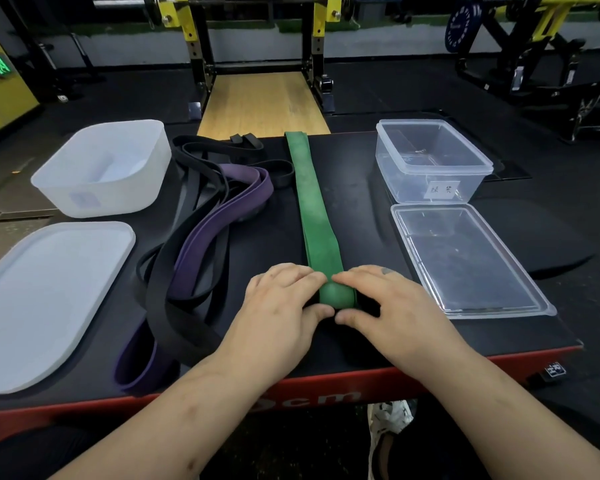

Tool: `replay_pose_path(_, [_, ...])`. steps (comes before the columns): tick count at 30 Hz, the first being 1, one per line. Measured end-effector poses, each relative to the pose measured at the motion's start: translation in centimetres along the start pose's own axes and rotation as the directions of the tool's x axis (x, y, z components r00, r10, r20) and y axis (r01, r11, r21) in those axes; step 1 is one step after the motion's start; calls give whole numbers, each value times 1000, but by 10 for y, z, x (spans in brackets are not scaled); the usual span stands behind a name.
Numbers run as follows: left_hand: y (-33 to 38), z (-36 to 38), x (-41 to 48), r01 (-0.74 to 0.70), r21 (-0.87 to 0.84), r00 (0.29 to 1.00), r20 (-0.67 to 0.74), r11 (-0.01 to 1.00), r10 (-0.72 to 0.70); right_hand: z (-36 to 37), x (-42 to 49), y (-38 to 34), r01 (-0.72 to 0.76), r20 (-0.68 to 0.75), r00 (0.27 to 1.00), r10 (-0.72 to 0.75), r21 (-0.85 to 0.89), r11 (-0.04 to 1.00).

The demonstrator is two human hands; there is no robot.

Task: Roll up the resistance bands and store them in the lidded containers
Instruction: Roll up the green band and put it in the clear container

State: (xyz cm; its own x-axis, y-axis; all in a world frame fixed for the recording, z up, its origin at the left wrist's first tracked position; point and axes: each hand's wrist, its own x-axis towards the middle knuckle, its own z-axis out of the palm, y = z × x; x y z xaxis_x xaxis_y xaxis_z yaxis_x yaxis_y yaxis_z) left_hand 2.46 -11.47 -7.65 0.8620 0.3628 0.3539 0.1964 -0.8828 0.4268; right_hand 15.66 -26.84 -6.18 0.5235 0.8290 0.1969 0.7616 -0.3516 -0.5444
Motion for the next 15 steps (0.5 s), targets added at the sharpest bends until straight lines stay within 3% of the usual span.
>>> replay_pose_path(9, [-1, -17, 3, 3, -114, 996, 86, 993, 7, -4, 0, -1, 11, 12, 1000, -12, 60, 998])
replay_pose_path(15, [-2, -22, -12, -15, -155, 989, 144, 988, 37, -6, -13, 2, 101, 74, 992, -105, 56, 993])
